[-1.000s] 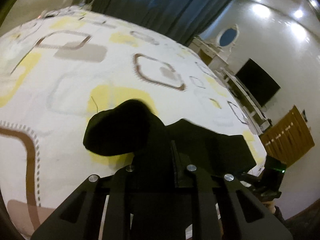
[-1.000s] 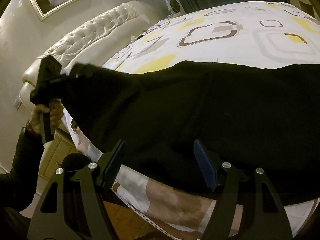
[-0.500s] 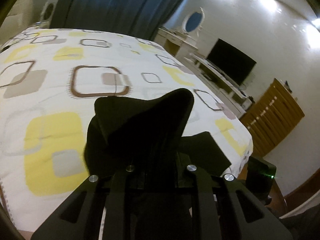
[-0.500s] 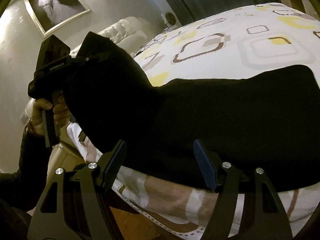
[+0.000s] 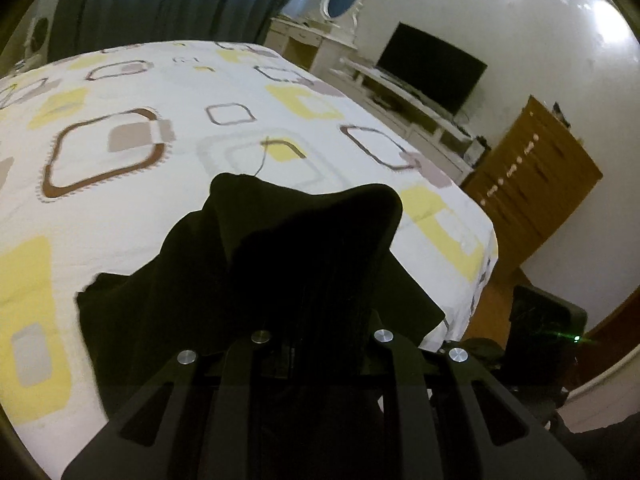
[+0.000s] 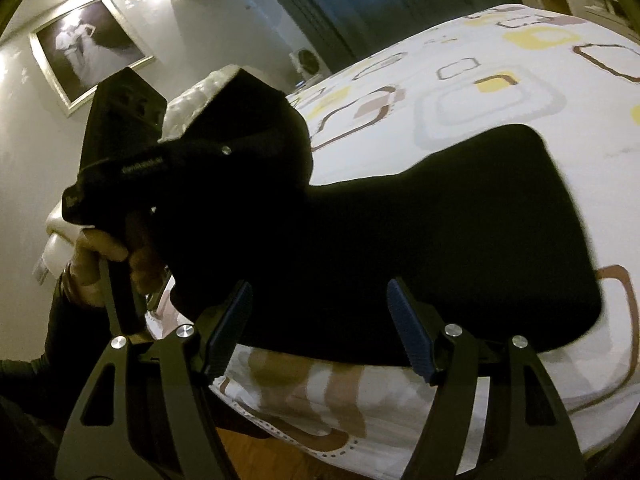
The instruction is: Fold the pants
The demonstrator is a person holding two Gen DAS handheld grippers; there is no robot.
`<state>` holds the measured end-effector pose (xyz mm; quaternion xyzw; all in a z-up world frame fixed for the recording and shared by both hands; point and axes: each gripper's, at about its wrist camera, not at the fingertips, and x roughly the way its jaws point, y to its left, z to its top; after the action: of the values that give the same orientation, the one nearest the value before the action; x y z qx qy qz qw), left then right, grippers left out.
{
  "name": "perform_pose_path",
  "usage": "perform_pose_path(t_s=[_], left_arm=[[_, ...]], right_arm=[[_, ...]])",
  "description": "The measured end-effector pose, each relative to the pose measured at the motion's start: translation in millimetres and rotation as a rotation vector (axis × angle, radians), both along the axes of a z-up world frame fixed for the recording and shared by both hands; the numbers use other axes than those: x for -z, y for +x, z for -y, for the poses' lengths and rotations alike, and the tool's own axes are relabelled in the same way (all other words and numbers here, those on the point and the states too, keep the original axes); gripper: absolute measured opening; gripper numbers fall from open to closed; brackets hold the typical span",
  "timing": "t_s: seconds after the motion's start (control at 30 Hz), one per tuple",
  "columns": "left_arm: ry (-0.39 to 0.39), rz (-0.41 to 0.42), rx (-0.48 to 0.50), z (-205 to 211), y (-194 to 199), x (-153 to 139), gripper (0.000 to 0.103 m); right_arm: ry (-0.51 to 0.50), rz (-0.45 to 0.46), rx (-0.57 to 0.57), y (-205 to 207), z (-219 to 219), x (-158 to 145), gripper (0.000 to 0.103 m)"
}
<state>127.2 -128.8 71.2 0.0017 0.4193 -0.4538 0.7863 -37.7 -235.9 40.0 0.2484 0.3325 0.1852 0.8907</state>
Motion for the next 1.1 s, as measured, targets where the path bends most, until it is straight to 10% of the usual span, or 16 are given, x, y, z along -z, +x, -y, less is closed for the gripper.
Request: perform_pose_path(t_s=[0.47,1.1], left_arm=[[0.068,-0.04,-0.001,49.9,-2.0,40.3,0.025],[-0.013,0.01,0.027,55.9,-9.4,19.2,0.029]], right_arm=[[0.047,-0.007,0.053,-7.6,27.7,5.7,0.07],[0.063,-0.014,0.058,0.3,34.8,-2.9,0.07]])
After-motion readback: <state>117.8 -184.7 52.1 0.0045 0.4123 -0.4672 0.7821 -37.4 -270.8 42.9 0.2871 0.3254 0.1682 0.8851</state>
